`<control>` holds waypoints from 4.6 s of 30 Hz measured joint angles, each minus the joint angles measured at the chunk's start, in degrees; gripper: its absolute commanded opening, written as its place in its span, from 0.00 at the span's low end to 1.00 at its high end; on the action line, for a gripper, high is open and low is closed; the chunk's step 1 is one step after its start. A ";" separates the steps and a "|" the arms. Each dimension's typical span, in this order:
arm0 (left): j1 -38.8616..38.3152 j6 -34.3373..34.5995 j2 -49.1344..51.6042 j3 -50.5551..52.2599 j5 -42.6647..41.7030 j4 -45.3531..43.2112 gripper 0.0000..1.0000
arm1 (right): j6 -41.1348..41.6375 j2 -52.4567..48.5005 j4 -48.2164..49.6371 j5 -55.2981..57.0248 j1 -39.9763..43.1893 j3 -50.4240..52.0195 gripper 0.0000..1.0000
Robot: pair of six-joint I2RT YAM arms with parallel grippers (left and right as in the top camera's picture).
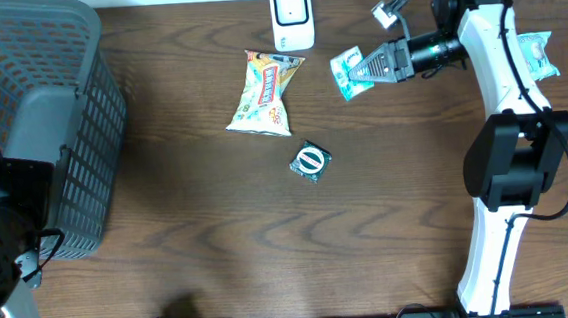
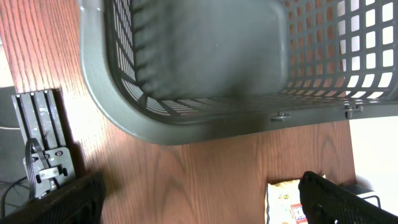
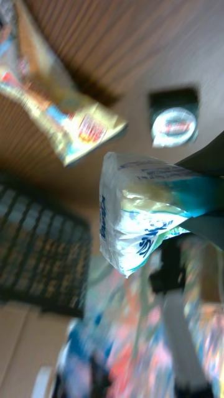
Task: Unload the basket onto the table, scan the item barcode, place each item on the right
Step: 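Raise the green-blue pack's barcode to the scanner window, then carry the green-blue pack right and drop it on the table, then lower the right gripper onto the dark Zam-Buk tin and grasp it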
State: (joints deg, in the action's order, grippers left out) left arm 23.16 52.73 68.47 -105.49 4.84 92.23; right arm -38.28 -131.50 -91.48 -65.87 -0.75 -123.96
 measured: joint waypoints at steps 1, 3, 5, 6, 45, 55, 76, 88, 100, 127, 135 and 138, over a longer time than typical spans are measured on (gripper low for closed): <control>0.00 0.00 0.00 0.00 0.00 0.02 0.98 | 0.20 0.00 0.50 2.01 -0.35 0.04 0.02; 0.00 0.00 0.00 0.00 0.00 0.00 0.97 | 2.54 0.00 2.71 8.52 -1.90 0.09 0.01; 0.00 0.00 0.00 0.00 0.02 0.00 0.98 | 7.28 0.00 6.05 17.81 -4.37 0.20 0.01; 0.00 0.00 0.00 0.00 0.00 0.00 0.98 | 10.10 0.00 7.63 22.99 -5.77 0.28 0.01; 0.00 0.00 0.00 0.00 0.00 0.00 0.98 | 5.70 -11.45 82.42 82.25 -23.06 0.94 0.01; 0.00 0.00 0.00 0.00 0.00 0.00 0.97 | 6.88 -11.37 81.99 86.97 -22.99 0.94 0.01; 0.00 0.00 0.00 0.00 0.00 0.00 0.98 | 29.29 -2.05 41.05 89.72 6.03 0.85 0.99; 0.00 0.00 0.00 0.00 0.00 0.00 0.98 | 32.00 -2.05 34.51 76.06 7.52 0.85 0.99; 0.00 0.00 0.00 0.00 0.00 0.00 0.98 | 31.12 -2.05 11.67 32.35 0.72 0.87 0.93; 0.00 0.00 0.00 0.00 0.00 0.00 0.98 | 27.69 -2.03 18.75 49.46 -23.52 14.10 0.66; 0.00 0.00 0.00 0.00 0.00 0.00 0.97 | 28.57 -2.03 21.46 48.78 -23.71 17.18 0.55; 0.00 0.00 0.00 0.00 0.00 0.00 0.98 | 29.11 -2.03 21.68 48.17 -23.76 17.22 0.45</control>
State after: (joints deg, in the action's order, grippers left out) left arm 23.16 52.73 68.47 -105.49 4.84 92.23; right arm -9.17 -133.53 -69.80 -17.69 -24.51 -106.74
